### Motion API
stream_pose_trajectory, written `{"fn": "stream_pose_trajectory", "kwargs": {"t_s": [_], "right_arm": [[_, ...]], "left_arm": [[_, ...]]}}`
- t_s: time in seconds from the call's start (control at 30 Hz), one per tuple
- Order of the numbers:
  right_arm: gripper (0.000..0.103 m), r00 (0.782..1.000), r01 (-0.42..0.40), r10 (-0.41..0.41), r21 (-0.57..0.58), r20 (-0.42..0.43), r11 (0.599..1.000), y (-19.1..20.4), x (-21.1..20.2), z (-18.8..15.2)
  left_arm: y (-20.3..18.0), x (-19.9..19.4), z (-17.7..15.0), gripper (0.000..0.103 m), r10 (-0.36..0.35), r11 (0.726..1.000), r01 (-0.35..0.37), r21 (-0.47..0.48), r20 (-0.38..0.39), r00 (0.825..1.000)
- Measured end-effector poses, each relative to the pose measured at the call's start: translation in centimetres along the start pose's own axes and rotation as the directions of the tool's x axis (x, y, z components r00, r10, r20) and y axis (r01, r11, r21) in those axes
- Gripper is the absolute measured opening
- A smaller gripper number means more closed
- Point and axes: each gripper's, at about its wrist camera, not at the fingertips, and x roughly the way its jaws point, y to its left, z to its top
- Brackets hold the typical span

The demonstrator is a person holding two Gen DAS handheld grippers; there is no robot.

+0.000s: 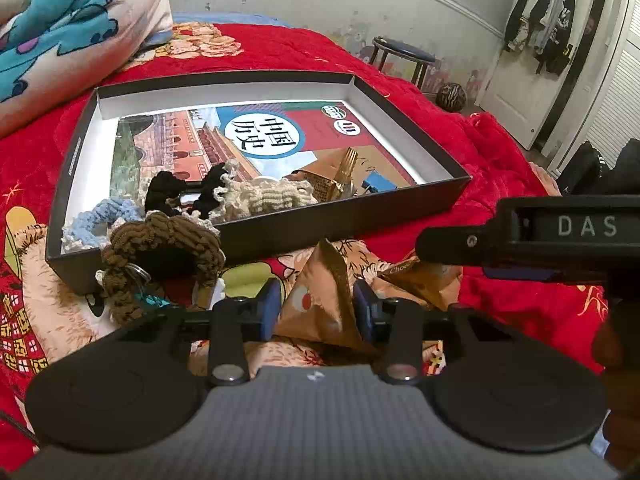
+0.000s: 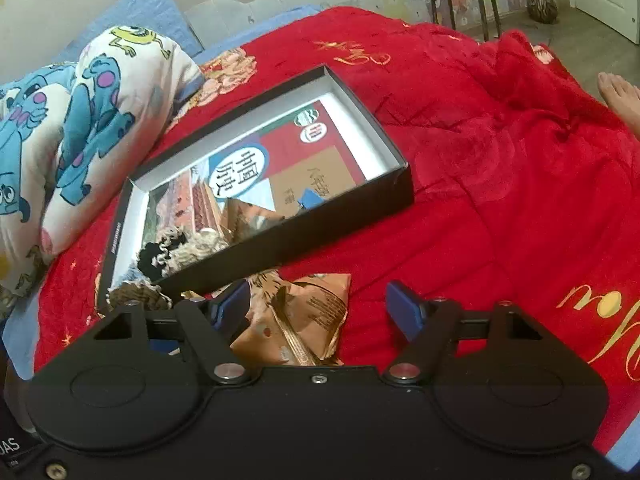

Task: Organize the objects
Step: 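Grasp a brown paper pyramid with left tool while right tool grasps a printed paper pyramid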

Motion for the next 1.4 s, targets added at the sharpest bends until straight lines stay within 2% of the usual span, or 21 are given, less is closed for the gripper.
{"fn": "stream_pose_trajectory", "kwargs": {"t_s": [0.37,0.77,0.93,1.17,1.4], "right_arm": [[0.071,1.000,0.005,-0.004,0.014,-0.028,1.000,-0.3,0.9,-0.3],[0.066,0.999,0.009,-0.009,0.012,-0.034,1.000,-0.2,1.3,-0.5],[0.058,0.999,0.011,-0.011,0.021,-0.036,1.000,-0.2,1.7,-0.6],[0.040,0.999,-0.010,0.011,0.032,-0.041,0.999,-0.3,2.1,-0.8],[0.035,0.999,-0.010,0.012,0.053,-0.039,0.999,-0.6,2.1,-0.8]], "left_arm": [[0.1,-0.1,0.0,0.040,-0.006,1.000,0.006,-0.016,0.000,1.000],[0.0,-0.1,-0.1,0.038,0.001,1.000,-0.001,0.007,0.006,1.000],[-0.2,-0.2,-0.2,0.038,0.007,1.000,-0.008,0.029,0.010,1.000],[-0.2,-0.3,-0.2,0.038,0.009,0.999,-0.009,0.033,0.007,1.000],[-0.4,-0.5,-0.3,0.038,0.019,0.999,-0.019,0.048,0.008,1.000]]}}
